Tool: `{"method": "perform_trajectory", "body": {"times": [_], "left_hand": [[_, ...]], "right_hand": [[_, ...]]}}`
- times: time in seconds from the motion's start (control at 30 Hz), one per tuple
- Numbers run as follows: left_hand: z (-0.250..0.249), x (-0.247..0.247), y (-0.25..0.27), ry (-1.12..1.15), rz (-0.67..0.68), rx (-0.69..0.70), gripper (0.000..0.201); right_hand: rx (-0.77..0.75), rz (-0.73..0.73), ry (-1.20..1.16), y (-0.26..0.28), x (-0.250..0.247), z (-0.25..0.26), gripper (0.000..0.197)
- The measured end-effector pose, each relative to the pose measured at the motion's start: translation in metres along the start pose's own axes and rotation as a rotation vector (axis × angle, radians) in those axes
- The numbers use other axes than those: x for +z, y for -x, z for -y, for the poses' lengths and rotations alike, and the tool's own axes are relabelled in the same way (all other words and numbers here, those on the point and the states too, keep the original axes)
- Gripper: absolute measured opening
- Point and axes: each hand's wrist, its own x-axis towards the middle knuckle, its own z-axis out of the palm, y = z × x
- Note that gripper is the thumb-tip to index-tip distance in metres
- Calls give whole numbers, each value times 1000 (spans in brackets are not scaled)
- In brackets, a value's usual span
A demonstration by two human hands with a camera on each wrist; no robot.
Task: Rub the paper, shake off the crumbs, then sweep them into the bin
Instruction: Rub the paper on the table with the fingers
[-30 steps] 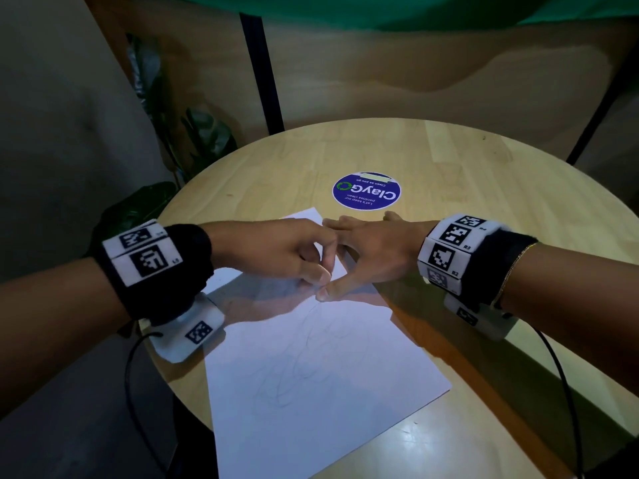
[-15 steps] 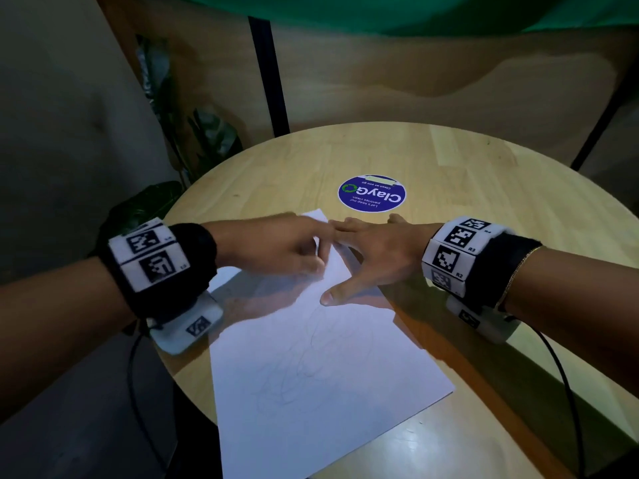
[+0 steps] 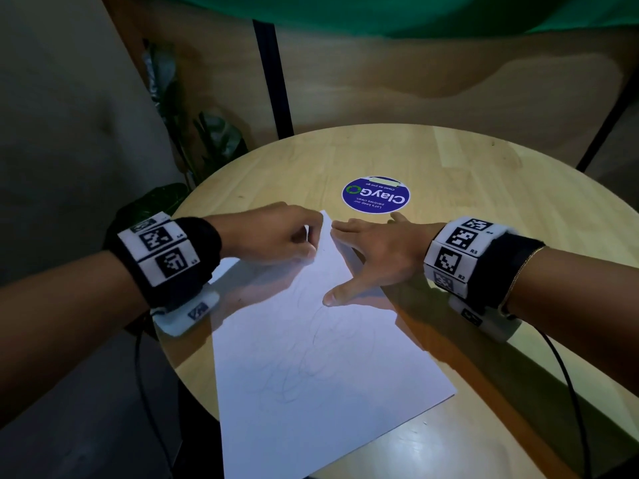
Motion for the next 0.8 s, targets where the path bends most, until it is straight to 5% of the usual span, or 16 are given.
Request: {"method": "perform_trajectory", "body": {"times": [0.13,0.27,0.4,0.47,0.6,0.7,0.8], "left_hand": [[-12,7,5,160,181,-2,5],[10,-12,-2,101,-118,-54,4],[11,-4,-3,93,-140,-82,4],[4,4,-3,90,-151,-79,8],[-10,9,1,111,-24,-6,13],[-3,-8,-3,69,-138,-5,10],[1,-13,-5,77,-153,-21,11]], "right_hand": [[-18,41,41,3,-7,5,129],[-77,-10,85,1,-11,3,134],[-100,-151,-20,1,-10,7,84],[-130,-111,-173,-1,-8,9,73],[-98,68,-209,-4,-6,8,89],[-103,139,-175,-4,-4,7,126],[-101,156,-178,-5,-4,6,135]]}}
